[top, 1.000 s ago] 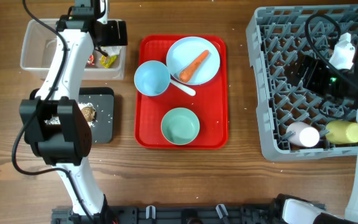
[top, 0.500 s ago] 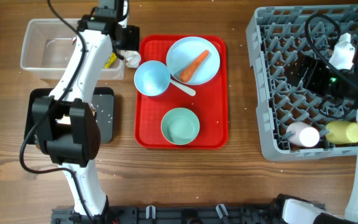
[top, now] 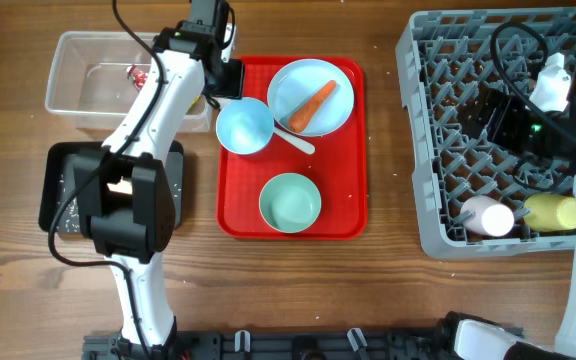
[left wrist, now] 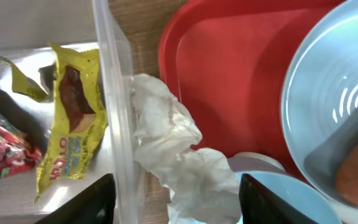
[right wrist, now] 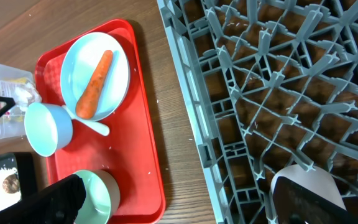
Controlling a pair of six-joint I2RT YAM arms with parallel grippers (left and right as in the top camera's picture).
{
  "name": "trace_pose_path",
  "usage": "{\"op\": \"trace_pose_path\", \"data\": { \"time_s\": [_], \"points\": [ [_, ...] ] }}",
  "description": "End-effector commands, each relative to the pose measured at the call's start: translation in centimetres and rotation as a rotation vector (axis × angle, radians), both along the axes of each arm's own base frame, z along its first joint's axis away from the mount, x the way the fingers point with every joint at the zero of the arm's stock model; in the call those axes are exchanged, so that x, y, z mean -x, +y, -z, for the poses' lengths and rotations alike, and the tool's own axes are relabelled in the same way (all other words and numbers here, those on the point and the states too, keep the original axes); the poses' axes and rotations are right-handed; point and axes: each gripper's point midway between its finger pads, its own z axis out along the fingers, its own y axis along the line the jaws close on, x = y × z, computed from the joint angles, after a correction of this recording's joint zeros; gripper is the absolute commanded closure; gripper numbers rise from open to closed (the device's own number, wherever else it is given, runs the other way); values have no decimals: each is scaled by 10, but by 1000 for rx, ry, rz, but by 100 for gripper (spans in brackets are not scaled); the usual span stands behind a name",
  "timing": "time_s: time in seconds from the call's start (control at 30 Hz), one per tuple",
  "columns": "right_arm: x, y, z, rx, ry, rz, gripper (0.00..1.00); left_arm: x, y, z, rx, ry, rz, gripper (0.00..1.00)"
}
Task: Sort waste into correct bins and load items into the dishwasher rack
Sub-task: 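Carry the tissue with the left gripper to the clear bin, release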
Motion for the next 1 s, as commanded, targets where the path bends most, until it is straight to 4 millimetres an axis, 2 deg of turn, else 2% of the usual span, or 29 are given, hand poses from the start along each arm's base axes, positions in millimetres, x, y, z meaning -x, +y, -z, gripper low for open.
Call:
{"op": "trace_pose_path", "data": {
  "time_s": [0.0, 0.07, 0.17, 0.3, 0.37, 0.43, 0.5, 0.53, 0.57, 0.6, 0.67, 0.7, 0.8, 0.9, 0.97],
  "points": [
    [0, -4, 6, 22, 15, -5, 0, -5, 22, 5, -51, -6, -50, 35],
    [0, -4, 6, 22, 16, -5, 0, -6, 40, 6, -53, 4, -85, 33],
    [0, -4, 6, 21, 15, -6, 1, -6, 85, 8, -55, 23, -173, 29],
    [0, -4, 6, 22, 15, -5, 0, -7, 93, 7, -54, 21, -188, 28],
    [0, -4, 6, 21, 14, -5, 0, -12, 85, 4, -50, -4, -175, 27],
    [0, -4, 6, 21, 14, -5, 0, -15, 71, -12, -44, -38, -148, 27],
    [0, -4, 5, 21, 14, -5, 0, -16, 45, -40, -28, -93, -100, 27],
    [0, -4, 5, 21, 15, -5, 1, -10, 29, -50, -16, -103, -85, 29],
    [0, -4, 5, 20, 15, -3, 1, -1, 16, -53, 8, -84, -116, 32],
    [-1, -4, 5, 21, 13, -3, 0, 12, 7, -47, 40, -36, -195, 39],
    [-2, -5, 5, 23, 8, -5, 0, 29, 1, -24, 82, 55, -370, 45],
    [-2, -5, 5, 24, 7, -5, 0, 32, -1, -16, 91, 70, -413, 47],
    [-1, -5, 5, 23, 10, -6, 0, 24, 0, 6, 127, 80, -534, 52],
    [0, -4, 6, 22, 16, -7, 0, 5, -1, 7, 175, 19, -570, 56],
    [1, -4, 6, 25, 17, -13, 0, -2, 10, 11, 187, -12, -659, 60]
  ]
}}
